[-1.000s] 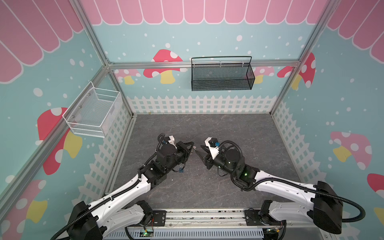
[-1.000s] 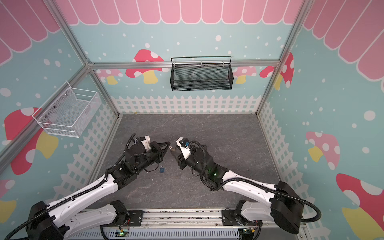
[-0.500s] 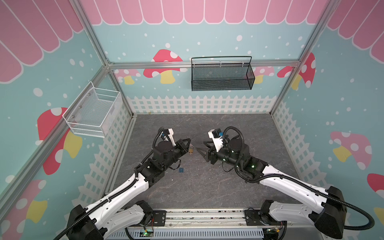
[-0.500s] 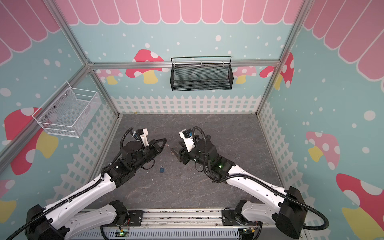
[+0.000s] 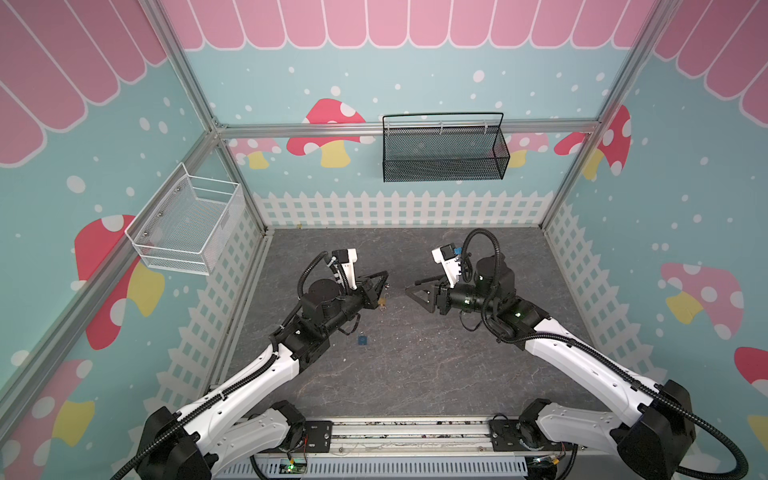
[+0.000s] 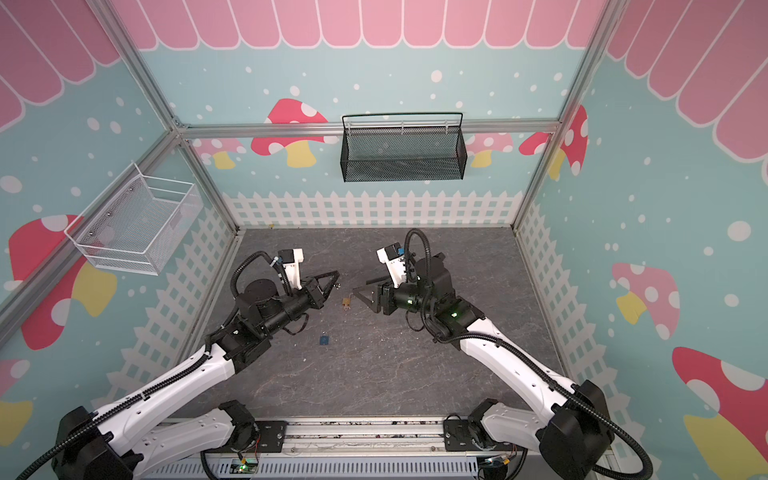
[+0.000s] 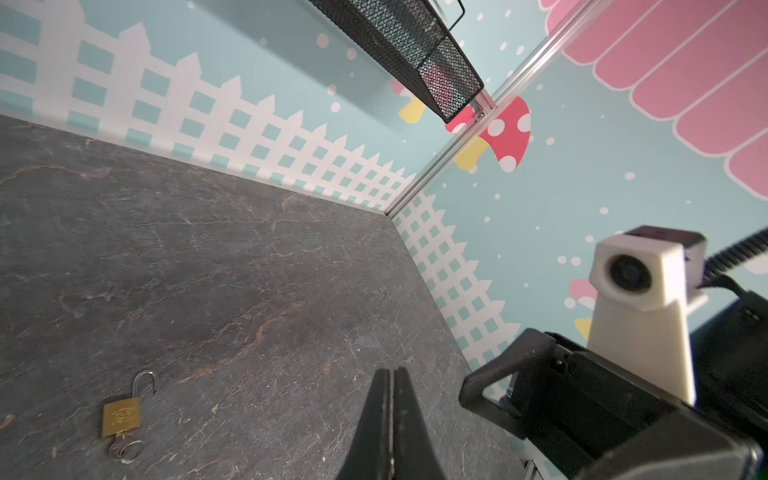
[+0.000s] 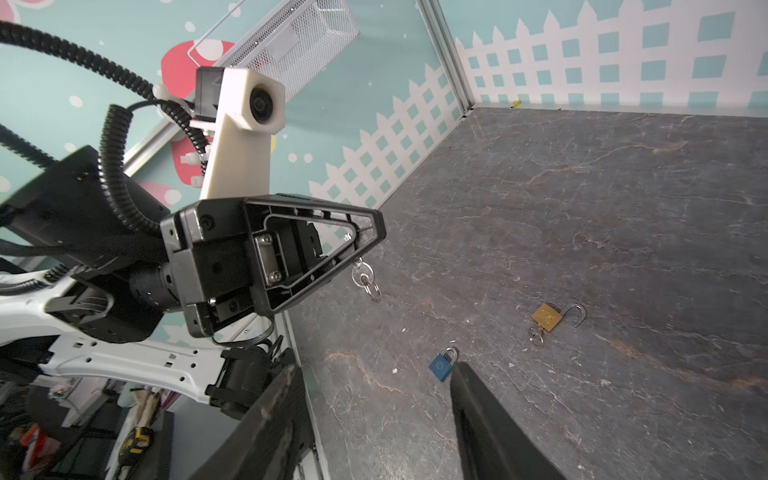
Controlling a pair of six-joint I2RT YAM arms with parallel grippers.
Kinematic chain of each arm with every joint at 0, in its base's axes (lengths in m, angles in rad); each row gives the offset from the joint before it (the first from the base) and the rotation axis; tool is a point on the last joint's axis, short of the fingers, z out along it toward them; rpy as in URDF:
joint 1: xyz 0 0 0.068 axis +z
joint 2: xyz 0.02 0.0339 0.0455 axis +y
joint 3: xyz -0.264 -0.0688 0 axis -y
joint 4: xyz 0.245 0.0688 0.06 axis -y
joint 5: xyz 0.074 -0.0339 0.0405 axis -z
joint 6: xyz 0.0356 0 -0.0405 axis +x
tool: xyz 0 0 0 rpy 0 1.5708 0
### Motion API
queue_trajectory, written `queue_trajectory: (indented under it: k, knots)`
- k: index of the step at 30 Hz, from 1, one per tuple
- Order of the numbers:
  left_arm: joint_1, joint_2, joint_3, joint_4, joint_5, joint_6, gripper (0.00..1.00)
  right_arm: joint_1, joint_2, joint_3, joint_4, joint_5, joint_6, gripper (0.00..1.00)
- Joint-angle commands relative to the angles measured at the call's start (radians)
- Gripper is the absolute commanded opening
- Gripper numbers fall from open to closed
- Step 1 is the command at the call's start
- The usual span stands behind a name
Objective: Unlock with the key
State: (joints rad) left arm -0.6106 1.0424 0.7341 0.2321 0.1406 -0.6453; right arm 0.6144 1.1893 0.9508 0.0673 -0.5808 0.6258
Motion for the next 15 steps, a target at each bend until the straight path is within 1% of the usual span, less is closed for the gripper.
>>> queue_trajectory:
  k: [1,4,8,12,15]
  knots:
    - [0.003,0.007,-0.016,0.101,0.086,0.088,0.00,-0.019,0.013,-0.011,0.073,-0.127,0.047,0.59]
    - [0.004,0.011,-0.021,0.136,0.120,0.113,0.00,-0.041,0.031,-0.031,0.144,-0.186,0.075,0.59]
    - [0.003,0.016,-0.005,0.122,0.140,0.133,0.00,-0.046,0.056,-0.047,0.244,-0.244,0.117,0.57]
    - [0.004,0.021,-0.013,0.155,0.142,0.116,0.00,-0.047,0.076,-0.052,0.264,-0.235,0.120,0.56]
    - [0.004,0.034,-0.010,0.173,0.158,0.107,0.00,-0.046,0.093,-0.049,0.314,-0.251,0.133,0.54]
